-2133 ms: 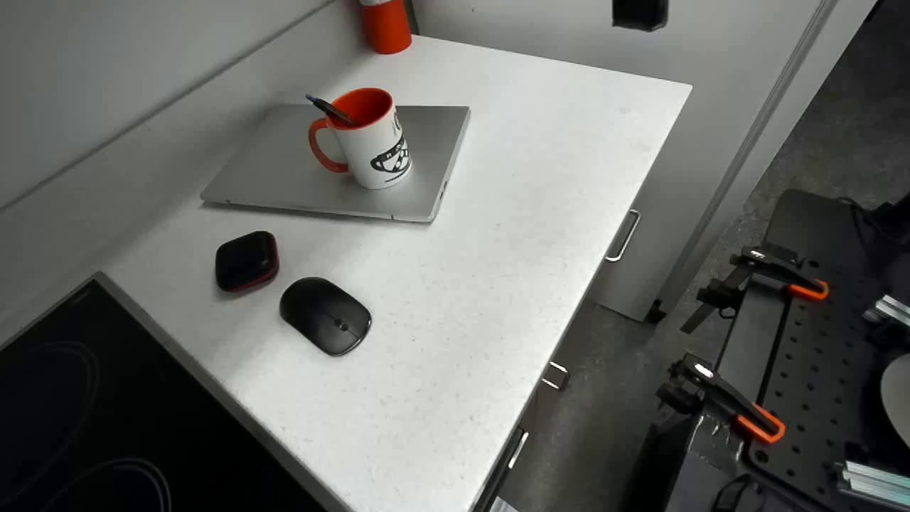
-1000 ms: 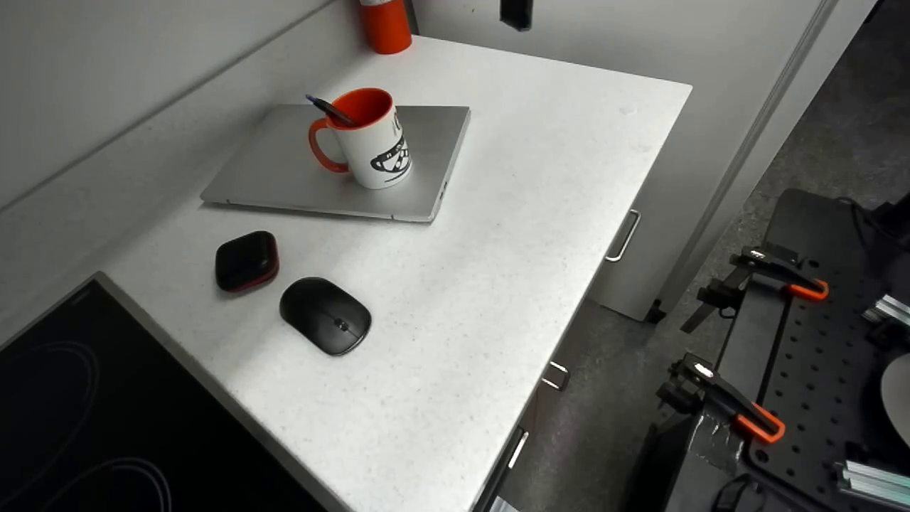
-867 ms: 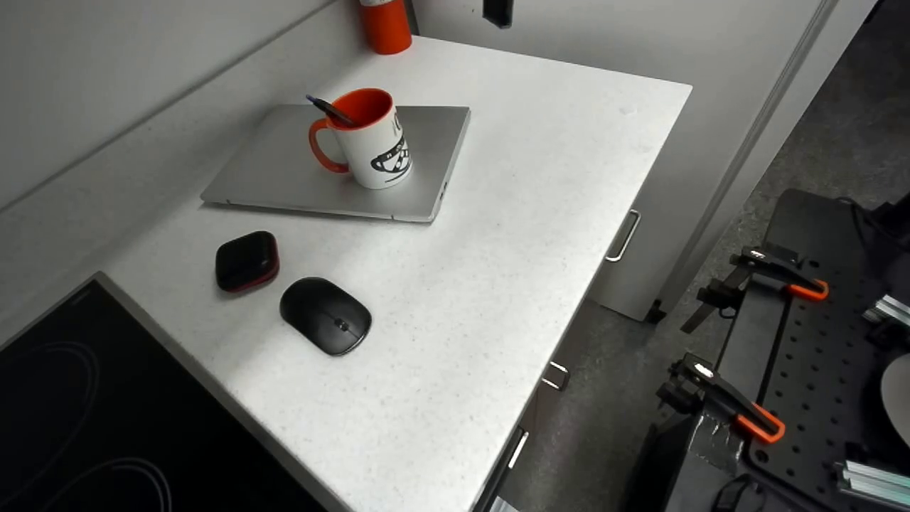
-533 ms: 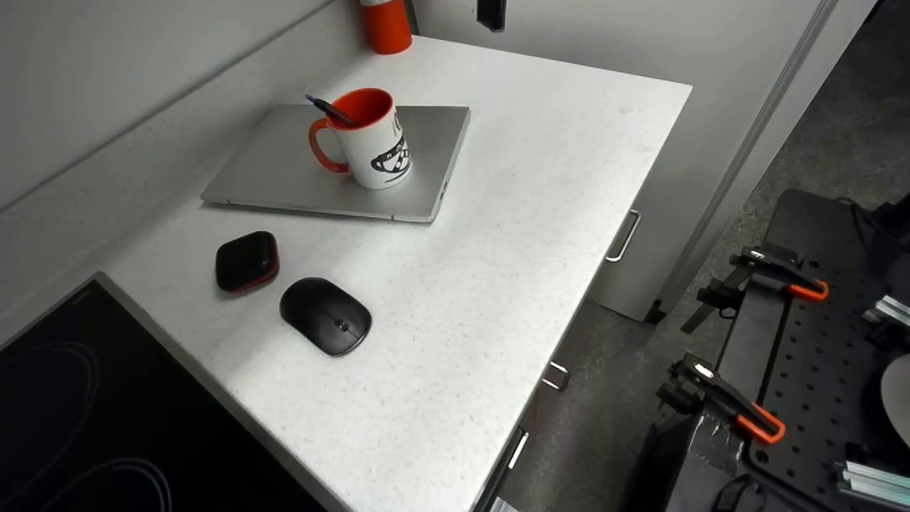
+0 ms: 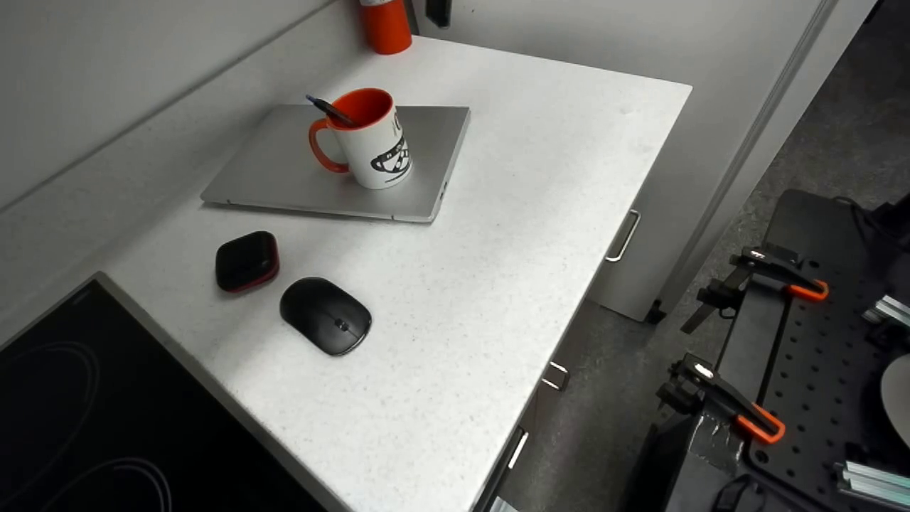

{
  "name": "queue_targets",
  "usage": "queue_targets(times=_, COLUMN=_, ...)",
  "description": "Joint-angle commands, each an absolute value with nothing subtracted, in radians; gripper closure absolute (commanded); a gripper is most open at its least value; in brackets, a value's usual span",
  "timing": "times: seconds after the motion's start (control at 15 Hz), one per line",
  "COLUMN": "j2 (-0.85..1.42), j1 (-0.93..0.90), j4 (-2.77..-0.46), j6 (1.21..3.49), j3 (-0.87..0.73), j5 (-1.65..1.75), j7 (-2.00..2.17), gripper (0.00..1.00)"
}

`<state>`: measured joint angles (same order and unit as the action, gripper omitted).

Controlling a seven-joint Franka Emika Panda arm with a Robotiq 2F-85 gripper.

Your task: Remove the pen from the cup

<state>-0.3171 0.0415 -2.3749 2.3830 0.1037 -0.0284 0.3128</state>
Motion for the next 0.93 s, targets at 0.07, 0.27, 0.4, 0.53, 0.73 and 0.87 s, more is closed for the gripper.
queue_targets(times=0.07, j2=-0.102, j1=-0.003, j4=-2.233, j6=2.529, j3=0.053, j5=-0.074, j7=0.107, gripper=0.0)
queue_targets(times=0.27, j2=0.001, j1=-0.033, j4=-2.128, j6=2.506, j3=0.04, j5=-0.209, j7=-0.067, gripper=0.0)
queue_targets(times=0.4, j2=-0.043, j1=-0.021, j4=-2.186, j6=2.514, j3=0.051, j5=-0.185, j7=-0.02, gripper=0.0)
queue_targets(times=0.53, j2=-0.017, j1=-0.022, j4=-2.169, j6=2.513, j3=0.053, j5=-0.194, j7=-0.033, gripper=0.0)
queue_targets(times=0.73, j2=-0.023, j1=-0.022, j4=-2.175, j6=2.513, j3=0.051, j5=-0.194, j7=-0.033, gripper=0.0)
queue_targets(times=0.87, j2=-0.003, j1=-0.025, j4=-2.161, j6=2.505, j3=0.048, j5=-0.255, j7=-0.13, gripper=0.0)
